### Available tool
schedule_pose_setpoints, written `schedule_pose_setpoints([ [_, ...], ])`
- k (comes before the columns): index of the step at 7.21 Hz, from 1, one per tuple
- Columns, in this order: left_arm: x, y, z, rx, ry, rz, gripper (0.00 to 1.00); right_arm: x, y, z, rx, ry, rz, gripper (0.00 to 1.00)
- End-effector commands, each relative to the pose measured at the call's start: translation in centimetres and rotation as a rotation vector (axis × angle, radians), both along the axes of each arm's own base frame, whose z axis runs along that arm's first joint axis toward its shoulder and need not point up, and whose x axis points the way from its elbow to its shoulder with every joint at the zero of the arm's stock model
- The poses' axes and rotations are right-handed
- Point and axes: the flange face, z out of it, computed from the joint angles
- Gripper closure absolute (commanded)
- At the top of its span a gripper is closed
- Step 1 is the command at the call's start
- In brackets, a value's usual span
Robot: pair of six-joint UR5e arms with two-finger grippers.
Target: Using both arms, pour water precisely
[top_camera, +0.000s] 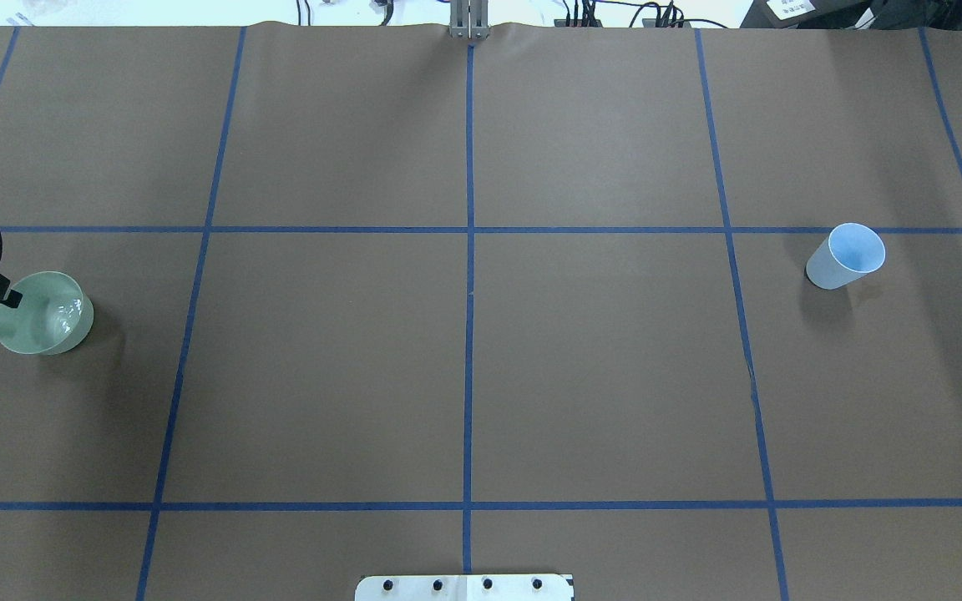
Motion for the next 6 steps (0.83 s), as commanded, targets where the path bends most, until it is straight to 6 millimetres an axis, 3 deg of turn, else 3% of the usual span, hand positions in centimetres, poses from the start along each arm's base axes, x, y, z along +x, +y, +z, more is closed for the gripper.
schedule_pose_setpoints([
  [1, -4.1, -1.8, -1.8, 0.032, 0.016, -0.078, 0.00, 0.0, -0.1, -0.1, 0.000, 0.000, 0.002, 0.00],
  [4, -12.0, -3.0, -1.4, 0.141, -0.052, -0.053, 0.00, 0.0, -0.2, -0.5, -0.019, -0.002, 0.034, 0.00],
  [5, -15.4, -3.0, -1.9, 0.146, -0.088, -0.032, 0.00, 0.0, -0.2, -0.5, -0.021, -0.004, 0.034, 0.00],
  [6, -17.0, -3.0, -4.3, 0.121, -0.120, 0.000, 0.00, 0.0, -0.2, -0.5, -0.021, -0.004, 0.034, 0.00],
])
